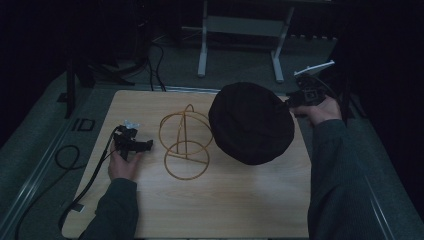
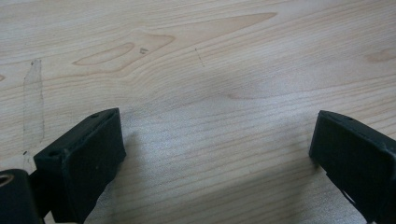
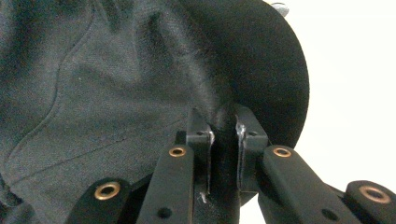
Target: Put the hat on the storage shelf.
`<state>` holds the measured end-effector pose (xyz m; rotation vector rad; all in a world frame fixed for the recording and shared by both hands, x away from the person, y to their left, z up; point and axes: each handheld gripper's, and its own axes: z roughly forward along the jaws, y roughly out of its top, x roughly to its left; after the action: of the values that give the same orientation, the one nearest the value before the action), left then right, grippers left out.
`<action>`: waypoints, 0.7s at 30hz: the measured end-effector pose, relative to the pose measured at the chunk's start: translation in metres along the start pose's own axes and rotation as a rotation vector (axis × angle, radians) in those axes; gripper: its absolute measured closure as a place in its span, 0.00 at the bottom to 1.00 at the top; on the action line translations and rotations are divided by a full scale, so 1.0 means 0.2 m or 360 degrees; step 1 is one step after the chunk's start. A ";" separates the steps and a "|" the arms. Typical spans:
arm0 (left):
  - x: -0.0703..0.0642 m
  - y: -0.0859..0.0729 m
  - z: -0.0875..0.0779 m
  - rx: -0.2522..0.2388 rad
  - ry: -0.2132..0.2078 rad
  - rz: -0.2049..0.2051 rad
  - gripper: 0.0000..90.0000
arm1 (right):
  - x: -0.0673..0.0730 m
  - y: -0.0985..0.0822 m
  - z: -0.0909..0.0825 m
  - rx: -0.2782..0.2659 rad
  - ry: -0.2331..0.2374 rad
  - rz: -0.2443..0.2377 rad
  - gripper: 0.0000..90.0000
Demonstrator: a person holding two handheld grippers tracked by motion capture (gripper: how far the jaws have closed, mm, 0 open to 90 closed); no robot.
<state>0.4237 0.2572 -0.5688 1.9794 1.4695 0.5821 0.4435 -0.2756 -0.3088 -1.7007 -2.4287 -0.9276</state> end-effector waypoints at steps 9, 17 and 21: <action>0.00 0.00 0.00 0.0000 0.0000 0.0000 0.03 | 0.05 0.01 0.02 0.0008 0.0032 -0.0031 0.89; 0.00 0.00 0.00 0.0000 0.0000 0.0000 0.03 | 0.06 0.02 0.01 -0.0013 0.0054 -0.0030 0.89; 0.00 0.00 0.00 0.0000 0.0000 0.0000 0.03 | 0.08 0.03 0.01 -0.0015 0.0055 -0.0031 0.89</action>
<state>0.4237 0.2572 -0.5688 1.9792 1.4695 0.5820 0.4438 -0.2599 -0.3028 -1.6524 -2.4274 -0.9636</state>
